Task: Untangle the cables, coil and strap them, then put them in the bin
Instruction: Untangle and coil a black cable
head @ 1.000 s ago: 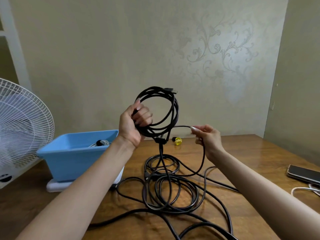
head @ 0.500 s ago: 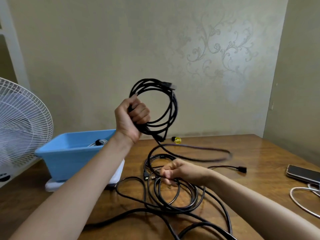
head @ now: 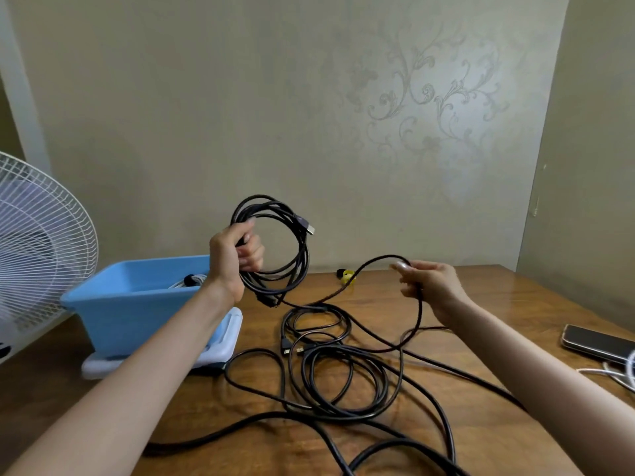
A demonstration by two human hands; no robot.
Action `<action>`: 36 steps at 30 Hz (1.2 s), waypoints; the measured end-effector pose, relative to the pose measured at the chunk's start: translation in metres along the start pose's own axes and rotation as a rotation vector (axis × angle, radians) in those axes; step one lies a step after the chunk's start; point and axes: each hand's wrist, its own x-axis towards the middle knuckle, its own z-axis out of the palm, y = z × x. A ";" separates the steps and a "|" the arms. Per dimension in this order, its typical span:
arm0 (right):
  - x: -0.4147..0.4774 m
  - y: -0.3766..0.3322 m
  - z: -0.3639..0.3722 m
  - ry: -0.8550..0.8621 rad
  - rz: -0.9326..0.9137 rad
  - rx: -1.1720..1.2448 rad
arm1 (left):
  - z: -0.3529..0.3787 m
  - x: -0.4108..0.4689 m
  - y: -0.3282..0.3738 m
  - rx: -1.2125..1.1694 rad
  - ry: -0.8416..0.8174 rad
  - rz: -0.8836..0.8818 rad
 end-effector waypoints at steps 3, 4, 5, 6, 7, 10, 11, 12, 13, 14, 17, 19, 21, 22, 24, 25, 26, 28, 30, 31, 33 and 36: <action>0.011 -0.012 -0.004 0.151 0.104 0.211 | -0.001 -0.002 -0.003 0.118 -0.076 -0.074; 0.014 -0.017 -0.005 0.185 0.105 0.255 | -0.002 -0.002 -0.004 0.165 -0.100 -0.101; 0.017 -0.022 -0.007 0.210 0.090 0.270 | -0.002 -0.002 -0.005 0.217 -0.122 -0.129; 0.019 -0.028 -0.009 0.221 0.073 0.262 | -0.004 -0.002 -0.007 0.271 -0.140 -0.158; 0.021 -0.032 -0.011 0.221 0.063 0.238 | -0.006 -0.002 -0.009 0.328 -0.153 -0.188; 0.023 -0.041 -0.013 0.195 0.049 0.179 | -0.008 -0.003 -0.012 0.462 -0.180 -0.260; 0.025 -0.043 -0.012 0.199 0.037 0.186 | -0.007 -0.004 -0.014 0.492 -0.182 -0.273; 0.026 -0.047 -0.009 0.206 0.025 0.202 | -0.006 -0.004 -0.015 0.515 -0.182 -0.285; 0.028 -0.053 -0.005 0.213 0.017 0.229 | -0.004 -0.005 -0.016 0.535 -0.183 -0.296; 0.029 -0.060 -0.001 0.213 0.008 0.267 | -0.002 -0.005 -0.018 0.554 -0.187 -0.308; 0.027 -0.087 0.020 0.157 -0.063 0.404 | 0.007 -0.004 -0.025 0.613 -0.201 -0.369; 0.014 -0.103 0.039 0.016 -0.179 0.494 | 0.014 -0.004 -0.033 0.628 -0.192 -0.449; -0.007 -0.114 0.059 -0.185 -0.284 0.499 | 0.018 -0.002 -0.042 0.553 -0.207 -0.552; -0.019 -0.116 0.067 -0.287 -0.320 0.452 | 0.020 0.000 -0.045 0.465 -0.214 -0.598; -0.042 -0.112 0.077 -0.485 -0.378 0.306 | 0.017 0.006 -0.048 0.230 -0.216 -0.660; -0.051 -0.106 0.079 -0.580 -0.397 0.222 | 0.015 0.008 -0.046 0.117 -0.213 -0.677; -0.060 -0.099 0.080 -0.671 -0.401 0.131 | 0.013 0.012 -0.044 0.018 -0.214 -0.689; -0.073 -0.081 0.076 -0.858 -0.366 -0.048 | 0.008 0.016 -0.037 -0.140 -0.219 -0.701; -0.081 -0.064 0.071 -1.077 -0.285 -0.167 | 0.001 0.020 -0.030 -0.192 -0.201 -0.657; -0.083 -0.056 0.068 -1.176 -0.235 -0.218 | -0.002 0.022 -0.028 -0.196 -0.186 -0.617; -0.085 -0.043 0.063 -1.304 -0.148 -0.331 | -0.009 0.027 -0.023 -0.213 -0.150 -0.551; -0.085 -0.025 0.061 -1.353 -0.103 -0.520 | -0.015 0.032 -0.013 -0.265 -0.128 -0.487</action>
